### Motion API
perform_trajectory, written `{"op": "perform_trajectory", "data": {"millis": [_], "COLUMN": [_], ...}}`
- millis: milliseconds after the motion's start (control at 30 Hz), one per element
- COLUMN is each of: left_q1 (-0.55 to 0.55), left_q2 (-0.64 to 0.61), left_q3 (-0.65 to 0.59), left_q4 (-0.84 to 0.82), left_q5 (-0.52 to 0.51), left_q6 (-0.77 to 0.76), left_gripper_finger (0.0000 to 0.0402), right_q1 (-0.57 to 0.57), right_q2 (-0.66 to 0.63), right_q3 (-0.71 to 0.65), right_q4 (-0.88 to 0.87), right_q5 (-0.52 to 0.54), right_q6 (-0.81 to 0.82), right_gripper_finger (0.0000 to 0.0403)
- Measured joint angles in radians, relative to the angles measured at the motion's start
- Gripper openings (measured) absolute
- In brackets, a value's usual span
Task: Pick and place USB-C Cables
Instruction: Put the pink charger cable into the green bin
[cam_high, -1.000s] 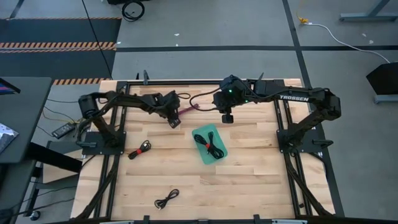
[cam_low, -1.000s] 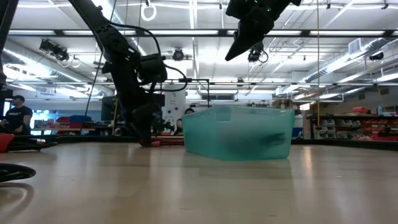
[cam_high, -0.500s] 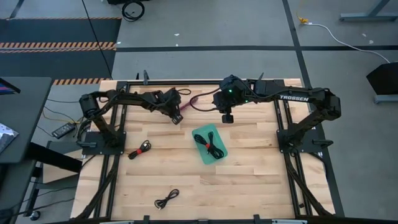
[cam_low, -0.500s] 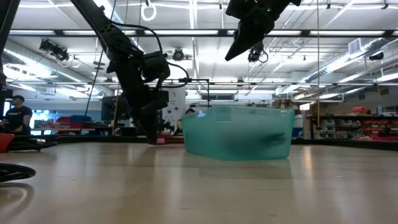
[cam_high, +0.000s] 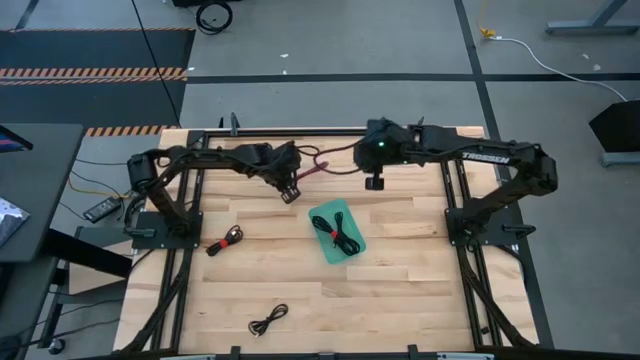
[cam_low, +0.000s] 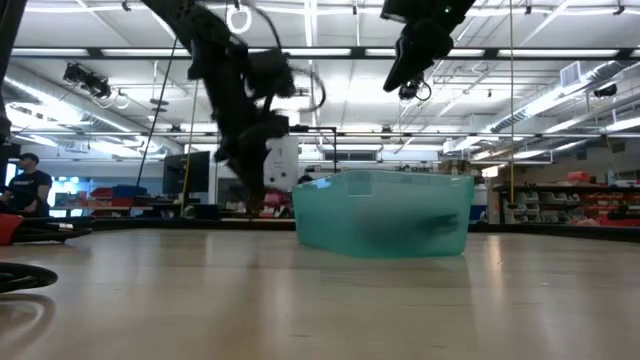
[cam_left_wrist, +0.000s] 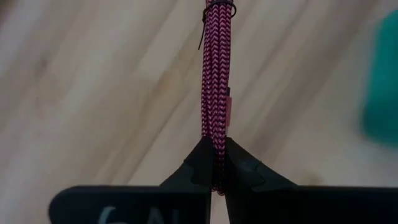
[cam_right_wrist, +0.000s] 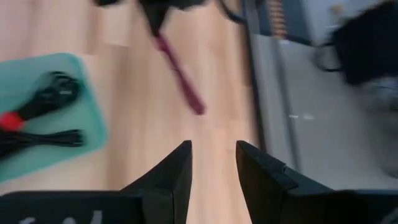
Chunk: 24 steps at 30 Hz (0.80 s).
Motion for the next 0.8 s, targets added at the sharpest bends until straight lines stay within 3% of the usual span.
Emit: {"op": "perform_trajectory", "data": {"millis": [167,433,667,800], "left_q1": [-0.091,-0.28,-0.342,-0.357], "left_q2": [-0.062,-0.094,-0.085,-0.084], "left_q3": [0.092,0.159,0.16,0.16], "left_q4": [-0.014,-0.066,-0.045,-0.047], "left_q5": [-0.063,-0.063,-0.069,-0.058], "left_q6": [0.064,0.512,0.661,0.825], "left_gripper_finger": [0.0018,0.0017,0.0017,0.0017], "right_q1": [-0.026,-0.046,-0.044,-0.043], "right_q2": [-0.072,-0.163,-0.192,-0.189], "right_q3": [0.0,0.0,0.0,0.0], "right_q4": [0.0,-0.015,-0.017,-0.017], "right_q5": [0.056,0.047,0.018,-0.004], "right_q6": [-0.006,-0.006,-0.005,-0.005], "right_gripper_finger": [0.013,0.013,0.013,0.013]}}
